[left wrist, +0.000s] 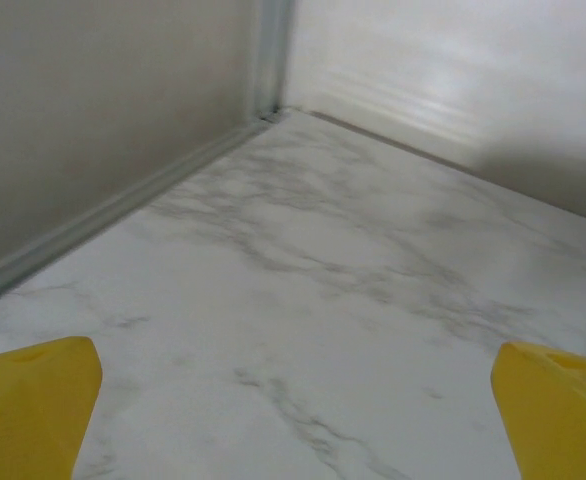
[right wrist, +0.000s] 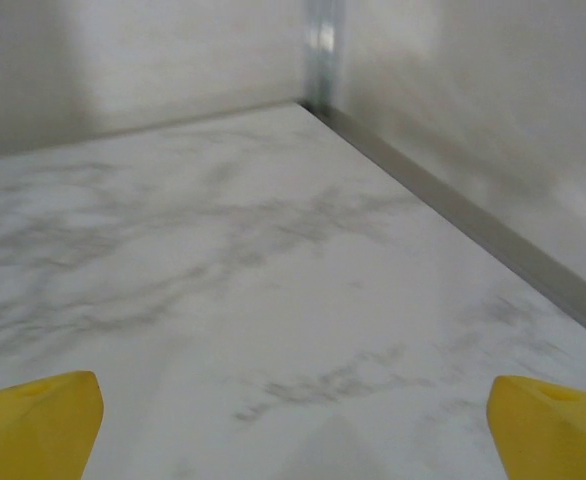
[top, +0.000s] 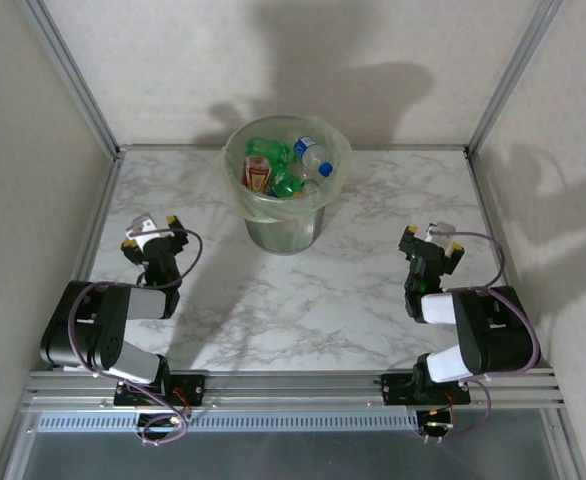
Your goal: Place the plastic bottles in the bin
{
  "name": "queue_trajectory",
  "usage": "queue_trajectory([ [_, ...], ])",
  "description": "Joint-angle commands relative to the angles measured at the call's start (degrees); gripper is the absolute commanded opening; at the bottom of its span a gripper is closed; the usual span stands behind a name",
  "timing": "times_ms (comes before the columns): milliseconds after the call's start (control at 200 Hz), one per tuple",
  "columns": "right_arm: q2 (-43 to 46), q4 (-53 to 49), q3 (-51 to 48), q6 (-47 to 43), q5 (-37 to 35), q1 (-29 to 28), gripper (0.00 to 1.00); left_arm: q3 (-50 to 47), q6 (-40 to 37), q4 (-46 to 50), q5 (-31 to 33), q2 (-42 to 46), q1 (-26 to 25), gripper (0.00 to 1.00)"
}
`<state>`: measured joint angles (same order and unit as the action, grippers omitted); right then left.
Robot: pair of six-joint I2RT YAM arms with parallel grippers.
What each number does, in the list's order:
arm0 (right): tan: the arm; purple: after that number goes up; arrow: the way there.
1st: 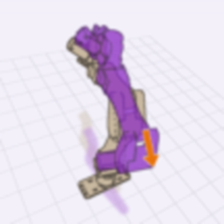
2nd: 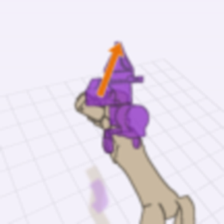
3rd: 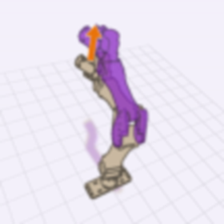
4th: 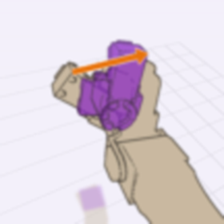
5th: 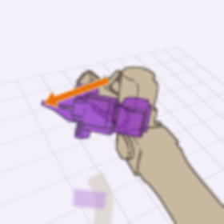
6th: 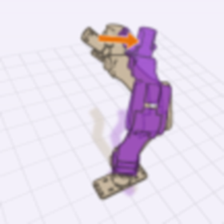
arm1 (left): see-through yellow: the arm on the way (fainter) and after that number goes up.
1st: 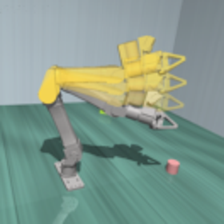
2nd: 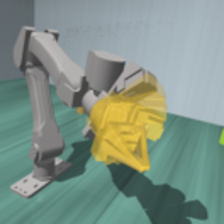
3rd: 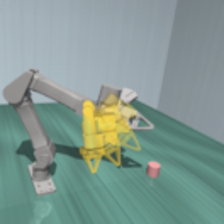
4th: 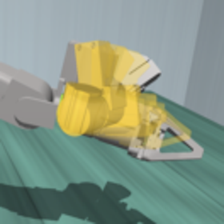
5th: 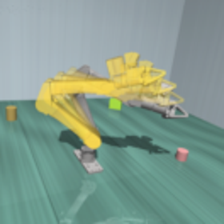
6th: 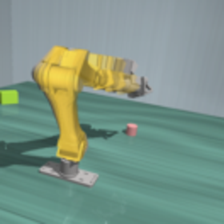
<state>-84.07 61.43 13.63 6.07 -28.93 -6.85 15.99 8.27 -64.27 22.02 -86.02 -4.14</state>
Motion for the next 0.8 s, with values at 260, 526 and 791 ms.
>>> queue_trajectory([
  [260, -4.7, 15.4, -2.5, -2.4, 15.2, 4.8, 0.99, -4.6, -2.8, -13.8, -2.8, -2.7, -1.2, 0.99],
  [526, -4.7, 15.9, -2.6, -2.6, 15.3, 4.8, 0.99, -4.5, -3.2, -13.3, -2.1, -2.6, -2.1, 0.99],
  [791, -4.7, 15.8, -2.6, -2.5, 15.3, 4.8, 0.99, -4.4, -3.0, -13.1, -2.8, -2.5, -1.7, 0.99],
])
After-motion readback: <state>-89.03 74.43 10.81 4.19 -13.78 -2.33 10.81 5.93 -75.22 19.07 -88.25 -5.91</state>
